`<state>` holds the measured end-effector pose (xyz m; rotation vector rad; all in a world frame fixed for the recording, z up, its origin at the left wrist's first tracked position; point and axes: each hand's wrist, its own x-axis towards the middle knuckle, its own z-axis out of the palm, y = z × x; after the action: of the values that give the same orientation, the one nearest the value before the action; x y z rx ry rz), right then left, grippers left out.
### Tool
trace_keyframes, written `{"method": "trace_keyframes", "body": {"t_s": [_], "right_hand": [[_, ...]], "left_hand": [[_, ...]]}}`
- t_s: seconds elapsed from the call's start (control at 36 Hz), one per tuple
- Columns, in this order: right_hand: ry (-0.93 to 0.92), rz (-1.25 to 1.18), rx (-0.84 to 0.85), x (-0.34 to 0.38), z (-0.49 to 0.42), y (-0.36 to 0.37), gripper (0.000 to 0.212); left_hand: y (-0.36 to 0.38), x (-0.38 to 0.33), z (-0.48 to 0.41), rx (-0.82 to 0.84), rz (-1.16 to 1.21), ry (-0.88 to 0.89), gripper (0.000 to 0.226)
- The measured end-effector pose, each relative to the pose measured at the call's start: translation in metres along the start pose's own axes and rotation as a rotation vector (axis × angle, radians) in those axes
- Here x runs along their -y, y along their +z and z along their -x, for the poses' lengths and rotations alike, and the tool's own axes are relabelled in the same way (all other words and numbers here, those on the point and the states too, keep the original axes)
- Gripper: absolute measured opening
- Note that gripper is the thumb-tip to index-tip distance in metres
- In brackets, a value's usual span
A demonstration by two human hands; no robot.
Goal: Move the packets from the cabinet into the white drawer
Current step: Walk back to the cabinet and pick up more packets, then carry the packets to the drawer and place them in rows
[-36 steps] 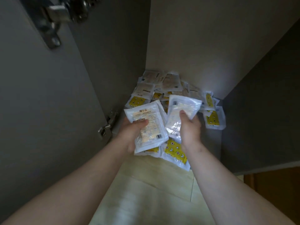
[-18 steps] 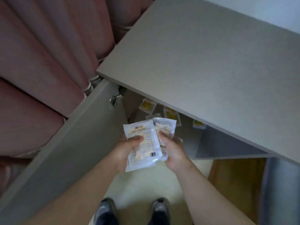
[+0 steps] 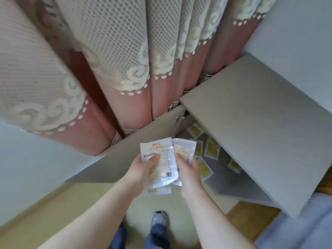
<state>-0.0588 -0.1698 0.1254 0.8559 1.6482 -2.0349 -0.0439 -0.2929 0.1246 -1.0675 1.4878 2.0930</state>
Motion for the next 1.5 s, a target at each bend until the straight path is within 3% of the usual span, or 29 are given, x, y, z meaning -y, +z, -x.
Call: {"method": "trace_keyframes", "body": {"t_s": [0.25, 0.53, 0.83, 1.06, 1.19, 1.36, 1.5], "right_hand": [[0.028, 0.098, 0.179, 0.006, 0.092, 0.074, 0.016], [0.011, 0.374, 0.441, -0.044, 0.215, 0.201, 0.019], [0.009, 0.611, 0.75, -0.149, 0.377, 0.339, 0.01], [0.025, 0.736, 0.992, -0.227, 0.489, 0.424, 0.005], [0.046, 0.843, 1.203, -0.286, 0.567, 0.479, 0.003], [0.024, 0.927, 1.483, -0.351, 0.651, 0.546, 0.008], [0.006, 0.957, 1.645, -0.404, 0.715, 0.613, 0.014]], "left_hand": [[-0.082, -0.022, 0.09, -0.134, 0.135, 0.089, 0.022], [-0.235, -0.02, 0.2, -0.39, 0.378, 0.194, 0.017], [-0.425, 0.023, 0.349, -0.655, 0.815, 0.247, 0.017], [-0.541, 0.065, 0.453, -0.959, 1.059, 0.339, 0.027], [-0.609, 0.095, 0.514, -1.138, 1.179, 0.389, 0.021], [-0.701, 0.12, 0.57, -1.323, 1.259, 0.449, 0.031], [-0.777, 0.124, 0.609, -1.444, 1.315, 0.542, 0.02]]}}
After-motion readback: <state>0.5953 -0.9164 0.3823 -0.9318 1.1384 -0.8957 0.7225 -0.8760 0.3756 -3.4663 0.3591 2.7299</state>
